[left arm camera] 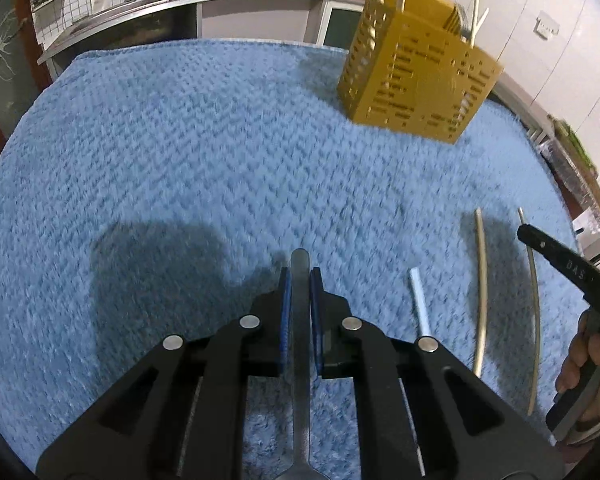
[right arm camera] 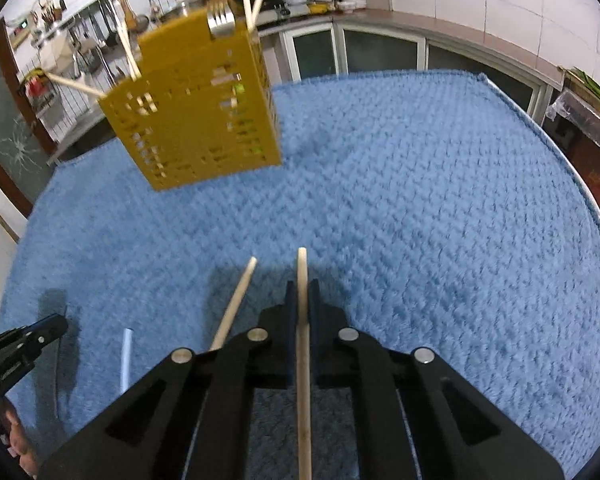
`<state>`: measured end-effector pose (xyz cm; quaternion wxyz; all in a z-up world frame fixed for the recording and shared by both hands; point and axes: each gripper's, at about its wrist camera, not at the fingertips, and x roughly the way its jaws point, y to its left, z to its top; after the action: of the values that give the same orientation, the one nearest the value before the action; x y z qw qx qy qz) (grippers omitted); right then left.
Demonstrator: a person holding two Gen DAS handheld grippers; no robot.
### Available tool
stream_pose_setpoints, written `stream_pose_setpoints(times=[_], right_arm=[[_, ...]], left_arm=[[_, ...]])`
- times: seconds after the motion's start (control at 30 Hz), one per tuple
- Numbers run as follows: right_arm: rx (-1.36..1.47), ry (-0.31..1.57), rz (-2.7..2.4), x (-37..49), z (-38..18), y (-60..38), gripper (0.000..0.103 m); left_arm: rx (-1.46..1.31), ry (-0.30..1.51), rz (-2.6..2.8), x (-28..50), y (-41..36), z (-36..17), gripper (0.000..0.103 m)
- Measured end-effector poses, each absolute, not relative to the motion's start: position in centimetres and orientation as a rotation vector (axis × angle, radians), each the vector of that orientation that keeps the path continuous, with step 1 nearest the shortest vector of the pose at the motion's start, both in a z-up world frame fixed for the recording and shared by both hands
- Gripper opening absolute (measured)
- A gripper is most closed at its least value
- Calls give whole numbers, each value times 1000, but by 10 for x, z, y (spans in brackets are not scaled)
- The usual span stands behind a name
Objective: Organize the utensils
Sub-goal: 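Carry the utensil and chopstick over the caddy with both tools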
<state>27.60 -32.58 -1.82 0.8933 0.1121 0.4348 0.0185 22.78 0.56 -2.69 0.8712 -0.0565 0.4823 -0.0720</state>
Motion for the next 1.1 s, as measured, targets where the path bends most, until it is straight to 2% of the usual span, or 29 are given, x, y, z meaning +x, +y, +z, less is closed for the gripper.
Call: stream_pose_setpoints(times=[0.47,0.7,1.1], right_arm=[[316,603,113,254,33,-338,6],[306,492,136,254,57,-340,6],[323,405,163,273,85,-347,6]], left_arm=[[-138,808,-239,220,0,31,8],[-98,652,-270,215,-9,70,8],[-102,545,-303,238,-26,107,8]])
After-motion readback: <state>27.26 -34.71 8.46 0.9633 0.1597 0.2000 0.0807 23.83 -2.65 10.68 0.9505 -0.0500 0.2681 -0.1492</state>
